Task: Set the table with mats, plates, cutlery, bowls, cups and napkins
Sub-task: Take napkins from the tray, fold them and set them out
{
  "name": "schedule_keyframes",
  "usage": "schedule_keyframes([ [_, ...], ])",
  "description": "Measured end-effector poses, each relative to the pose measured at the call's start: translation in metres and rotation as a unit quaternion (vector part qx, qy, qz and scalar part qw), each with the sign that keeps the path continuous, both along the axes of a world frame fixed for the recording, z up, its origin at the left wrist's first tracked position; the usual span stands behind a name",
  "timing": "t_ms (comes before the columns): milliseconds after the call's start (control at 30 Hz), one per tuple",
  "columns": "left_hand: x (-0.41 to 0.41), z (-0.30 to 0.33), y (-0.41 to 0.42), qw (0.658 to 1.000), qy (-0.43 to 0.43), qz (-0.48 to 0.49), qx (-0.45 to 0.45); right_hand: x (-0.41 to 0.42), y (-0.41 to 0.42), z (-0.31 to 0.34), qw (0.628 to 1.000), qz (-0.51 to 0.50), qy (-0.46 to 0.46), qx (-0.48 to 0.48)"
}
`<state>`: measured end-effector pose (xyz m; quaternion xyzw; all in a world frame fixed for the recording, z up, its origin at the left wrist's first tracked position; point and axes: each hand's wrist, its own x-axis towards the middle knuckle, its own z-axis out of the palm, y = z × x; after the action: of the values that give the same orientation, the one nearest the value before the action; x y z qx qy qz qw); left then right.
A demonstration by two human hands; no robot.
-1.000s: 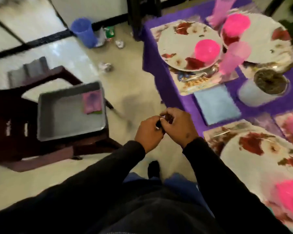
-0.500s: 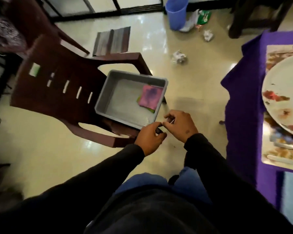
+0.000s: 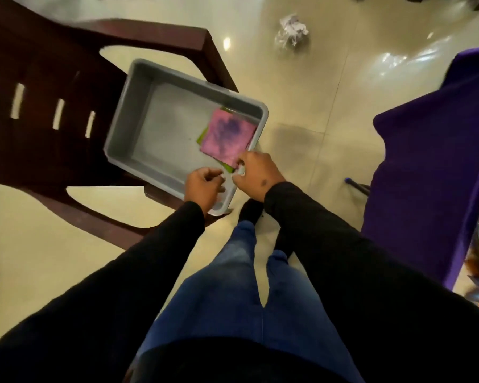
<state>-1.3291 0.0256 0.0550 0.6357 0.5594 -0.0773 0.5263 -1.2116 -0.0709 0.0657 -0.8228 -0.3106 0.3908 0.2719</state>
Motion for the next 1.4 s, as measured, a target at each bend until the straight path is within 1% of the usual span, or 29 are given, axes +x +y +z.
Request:
schedule_keyframes([
  [100, 0.02, -0.042, 0.05, 0.996, 0.016, 0.081, 0.04, 0.013, 0.04, -0.024, 0.999, -0.033, -0.01, 0.002],
  [167, 0.032, -0.075, 0.084, 0.992, 0.036, 0.113, 0.053, 0.018, 0.069, -0.045, 1.0, -0.026, -0.008, -0.01],
  [267, 0.044, -0.114, 0.117, 0.989, 0.095, 0.086, 0.07, 0.023, 0.107, -0.075, 0.999, 0.02, -0.009, -0.044],
  [333, 0.045, -0.135, 0.128, 0.987, 0.132, 0.068, 0.063, 0.022, 0.129, -0.094, 0.997, 0.039, -0.003, -0.069],
  [500, 0.035, -0.171, 0.131, 0.987, 0.147, 0.059, 0.027, 0.015, 0.153, -0.122, 0.99, 0.074, 0.001, -0.122],
  [600, 0.031, -0.181, 0.131, 0.986, 0.129, 0.107, 0.002, 0.015, 0.149, -0.135, 0.982, 0.105, 0.001, -0.157],
  [767, 0.029, -0.186, 0.136, 0.987, 0.121, 0.109, 0.018, 0.013, 0.147, -0.144, 0.98, 0.113, -0.006, -0.166],
  [900, 0.033, -0.175, 0.135, 0.992, 0.082, 0.09, 0.013, 0.01, 0.147, -0.138, 0.984, 0.097, -0.025, -0.147],
  [1000, 0.039, -0.144, 0.126, 0.998, 0.018, 0.062, 0.012, 0.008, 0.139, -0.123, 0.991, 0.061, -0.018, -0.119],
  [1100, 0.043, -0.101, 0.113, 0.998, -0.057, 0.039, 0.015, 0.008, 0.127, -0.097, 0.996, 0.004, -0.019, -0.088],
  [1167, 0.044, -0.07, 0.105, 0.994, -0.1, 0.028, 0.016, 0.009, 0.118, -0.069, 0.997, -0.024, -0.022, -0.067],
  [1267, 0.042, -0.025, 0.097, 0.988, -0.154, 0.02, 0.021, 0.012, 0.102, -0.017, 0.998, -0.032, -0.027, -0.046],
  [1333, 0.044, 0.008, 0.09, 0.982, -0.187, -0.004, 0.03, 0.012, 0.086, 0.022, 0.998, -0.058, -0.012, -0.012],
  [1400, 0.042, 0.039, 0.08, 0.974, -0.218, -0.032, 0.049, 0.01, 0.071, 0.055, 0.995, -0.09, -0.014, 0.027],
])
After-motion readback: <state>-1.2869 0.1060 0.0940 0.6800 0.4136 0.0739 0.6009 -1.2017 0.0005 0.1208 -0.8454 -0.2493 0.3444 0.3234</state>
